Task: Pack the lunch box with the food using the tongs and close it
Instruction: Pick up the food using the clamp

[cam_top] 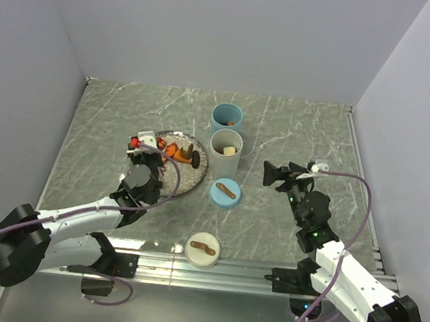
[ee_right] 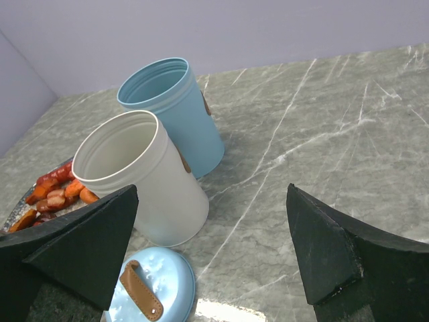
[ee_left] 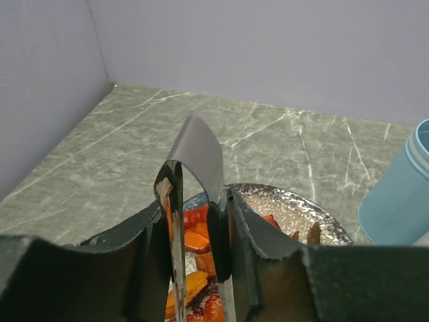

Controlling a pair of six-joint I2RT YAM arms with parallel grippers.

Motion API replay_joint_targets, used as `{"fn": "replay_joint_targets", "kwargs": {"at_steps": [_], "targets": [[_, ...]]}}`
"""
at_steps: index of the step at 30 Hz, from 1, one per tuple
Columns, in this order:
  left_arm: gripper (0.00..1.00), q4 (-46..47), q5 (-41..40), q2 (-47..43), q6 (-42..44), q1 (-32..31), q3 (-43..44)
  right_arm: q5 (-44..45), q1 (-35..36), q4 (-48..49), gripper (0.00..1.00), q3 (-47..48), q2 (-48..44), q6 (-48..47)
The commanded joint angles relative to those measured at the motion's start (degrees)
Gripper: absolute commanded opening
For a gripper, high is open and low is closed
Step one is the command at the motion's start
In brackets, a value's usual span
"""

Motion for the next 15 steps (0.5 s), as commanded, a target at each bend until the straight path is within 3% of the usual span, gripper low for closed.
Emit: {"fn": "replay_joint_targets", "kwargs": {"at_steps": [1,8,15], "targets": [[0.36,1.3,1.5,1.3,-1.4,0.4,1.2,-0.2,-0.5,1.7,0.98,1.2,-0.2,-0.2],[0.2,-1.0,2.3,1.4,-1.3,0.5,3.2,-0.1,-0.4,1.6,0.98,1.2,-0.3,-0.2],[0.18,-5.8,7.2,-4.1,-0.4,0.3,8.0,-0.1,-0.5,1.5,0.98,1.1,-0.6,-0.2]]}}
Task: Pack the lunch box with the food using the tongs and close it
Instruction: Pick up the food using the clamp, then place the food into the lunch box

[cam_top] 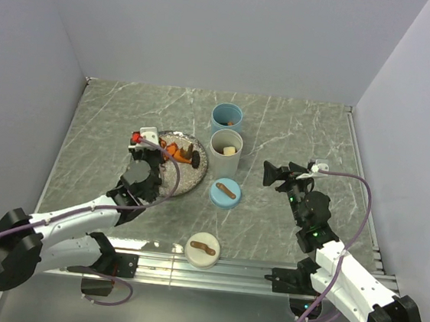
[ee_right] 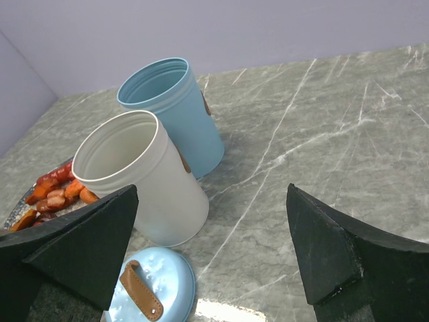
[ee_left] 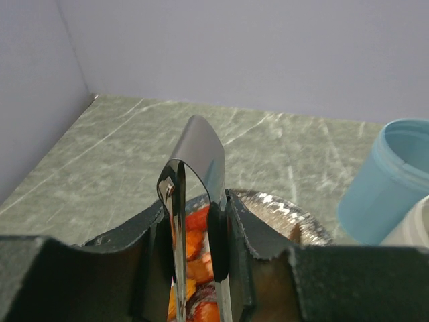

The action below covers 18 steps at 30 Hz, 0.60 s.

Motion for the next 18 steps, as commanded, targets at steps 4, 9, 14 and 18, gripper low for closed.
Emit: {"fn": "replay_joint_targets", "kwargs": {"at_steps": [4,9,14,18], "targets": [[0.18,-3.6,7.4,-1.0,1.2,0.0,11.8,-0.1,-0.5,1.6,0.98,1.0,-0.7,-0.2],[0.19,-8.3,17.1,6.3,0.6,-0.1,23.5,0.0,-0.5,1.5,0.98,1.0,-0.8,-0.1],[0.2,-9.3,24.7,10.0,-1.0,-0.1,30.3,0.0,-0.4,1.7,0.98,0.9,-0.9,-0.2],[0.2,-10.8,29.2,13.2,-1.9,-0.1,36.5,-0.2,-0.4,1.7,0.98,1.1,-0.4,-0.2]]}}
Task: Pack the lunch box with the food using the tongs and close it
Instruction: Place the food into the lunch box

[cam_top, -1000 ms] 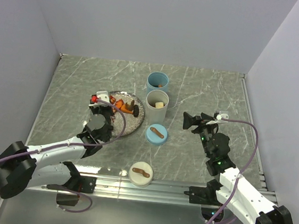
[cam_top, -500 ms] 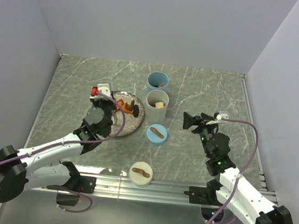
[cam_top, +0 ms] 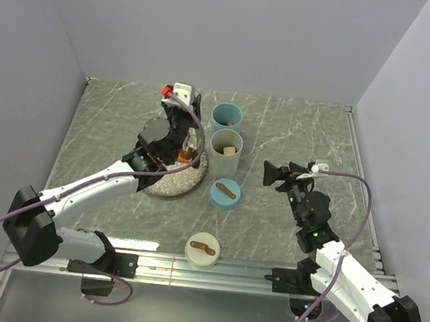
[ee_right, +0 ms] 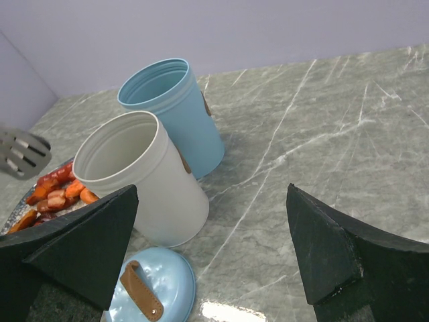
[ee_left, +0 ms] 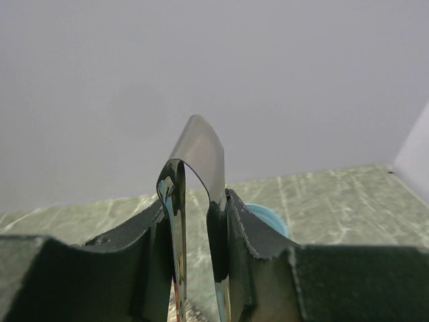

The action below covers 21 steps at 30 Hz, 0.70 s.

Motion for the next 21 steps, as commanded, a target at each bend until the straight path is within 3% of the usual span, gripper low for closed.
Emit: {"fn": "replay_joint_targets", "kwargs": {"at_steps": [1,15,21], "targets": [[0.2,-0.1,8.0,1.6,-1.4,-0.2,6.7,-0.2,-0.4,1.7,0.98,1.1,-0.3,-0.3],[0.22,-1.9,14.8,12.9,-2.9,-2.2,18.9,-0.3,-0.4,1.8,0.98,1.0,-0.4,-0.2],[0.36,-2.0,15.5,16.5,-2.9,-2.7,22.2,-0.6,-0.5,1.8,0.98,1.0,-0.5,-0.2]]}}
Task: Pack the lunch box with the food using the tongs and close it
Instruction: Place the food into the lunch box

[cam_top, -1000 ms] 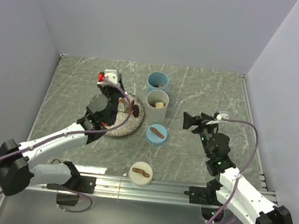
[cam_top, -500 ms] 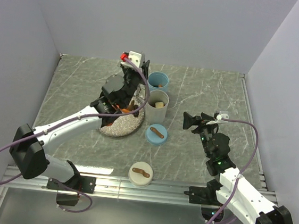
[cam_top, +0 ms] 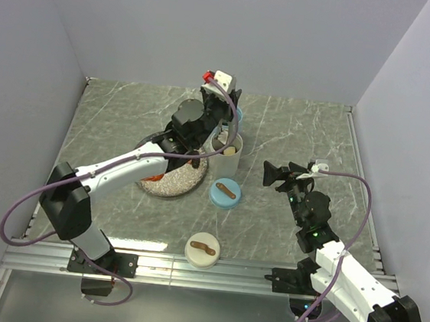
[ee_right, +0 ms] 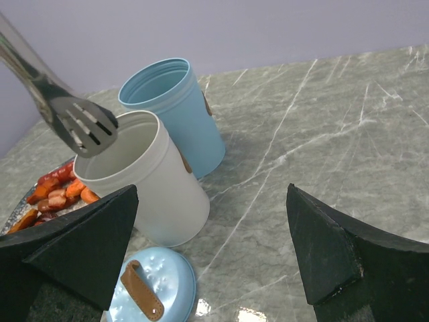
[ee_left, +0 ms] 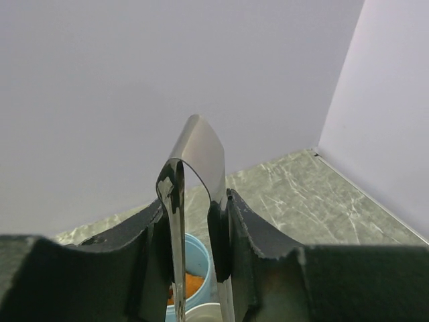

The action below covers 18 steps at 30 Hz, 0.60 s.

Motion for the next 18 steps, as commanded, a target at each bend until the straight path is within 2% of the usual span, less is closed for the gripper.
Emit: {"fn": "replay_joint_targets", "kwargs": {"at_steps": [1,5,8,13,18], "targets": [[0.38,2.8,2.0,0.9,-0.7,-0.6,4.1,-0.4,-0.4,1.8,0.98,0.9,-0.6,-0.2],[0.47,3.0,1.7,1.6,-0.6,-0.8,4.7,-0.4,-0.4,1.8,0.98,0.9,-0.5,-0.2],[0.49,3.1,1.3,1.7,-0.4,-0.8,4.5,-0.5,-0.4,1.8,0.98,0.9,-0.4,-0.2],[0.43,5.6,0.5,0.3,0.5,-1.1,2.6,-0.4,-0.4,1.9,0.98,0.9,-0.3,-0.3],[0.39,8.7,-2.9,-4.7,2.9,-1.2,-1.6,-0.5,-0.4,2.1,0.98,1.2,0.3,-0.3]]}}
